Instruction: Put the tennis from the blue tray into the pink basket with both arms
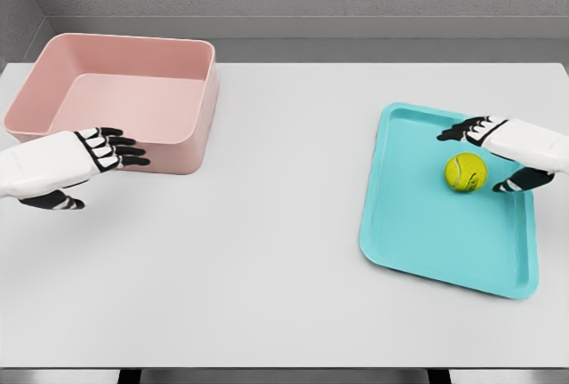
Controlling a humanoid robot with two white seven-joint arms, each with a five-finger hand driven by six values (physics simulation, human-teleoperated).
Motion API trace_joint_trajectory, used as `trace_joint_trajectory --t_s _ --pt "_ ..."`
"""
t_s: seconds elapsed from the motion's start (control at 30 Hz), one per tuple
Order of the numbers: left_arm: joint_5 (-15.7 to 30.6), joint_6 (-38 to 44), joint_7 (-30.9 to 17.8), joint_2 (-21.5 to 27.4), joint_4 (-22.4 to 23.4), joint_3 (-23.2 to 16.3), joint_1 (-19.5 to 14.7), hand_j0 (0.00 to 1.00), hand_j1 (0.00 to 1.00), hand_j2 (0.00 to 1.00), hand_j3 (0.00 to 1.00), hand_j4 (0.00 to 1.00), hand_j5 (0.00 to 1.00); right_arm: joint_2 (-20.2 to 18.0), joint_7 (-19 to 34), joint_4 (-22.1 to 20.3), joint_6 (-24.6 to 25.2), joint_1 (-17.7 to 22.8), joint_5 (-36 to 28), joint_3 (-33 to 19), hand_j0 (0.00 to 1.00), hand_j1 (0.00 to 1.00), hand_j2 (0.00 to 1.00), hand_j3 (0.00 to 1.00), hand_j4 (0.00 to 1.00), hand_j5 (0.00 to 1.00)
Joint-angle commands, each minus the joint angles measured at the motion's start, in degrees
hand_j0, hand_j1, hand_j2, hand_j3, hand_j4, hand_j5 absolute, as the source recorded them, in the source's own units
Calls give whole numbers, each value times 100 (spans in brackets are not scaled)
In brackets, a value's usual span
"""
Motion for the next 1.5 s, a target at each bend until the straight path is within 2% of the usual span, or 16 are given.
trace_joint_trajectory --t_s 0.0,0.2,0.53,0.63,0.8,0.9,1.1,1.2,1.27,1.47 --pt "140 5 9 81 0 -56 -9 100 100 100 100 100 100 144 -3 244 7 0 -33 14 100 100 100 100 100 100" --pt "140 5 9 81 -9 -64 -9 100 100 100 100 100 100 434 50 745 7 0 11 138 100 100 100 100 100 100" --pt "166 5 18 81 26 -135 -9 100 100 100 100 100 100 645 67 763 7 -53 28 138 100 100 100 100 100 100" --pt "623 5 18 222 132 -372 -18 100 100 100 100 100 100 671 85 763 7 -53 63 138 100 100 100 100 100 100" --pt "860 5 18 477 132 -645 -18 100 100 100 100 100 100 795 85 930 7 -53 125 138 100 100 100 100 100 100" --pt "1265 5 18 477 176 -750 -18 100 100 100 100 100 100 786 94 930 7 -53 134 138 94 94 94 94 94 94" --pt "1414 5 9 486 202 -829 -18 100 100 100 100 100 100 751 94 921 7 -44 187 120 83 83 83 83 83 83" --pt "1432 5 9 494 229 -926 -18 100 100 100 100 100 100 742 94 912 7 -44 187 120 79 79 79 79 79 79" --pt "1643 5 9 512 308 -1005 -27 100 100 100 100 100 100 733 94 904 7 -44 187 120 79 79 79 79 79 79" --pt "1696 5 9 494 316 -1119 -45 100 100 100 100 100 100 707 94 886 7 -35 187 120 72 72 72 72 72 72"
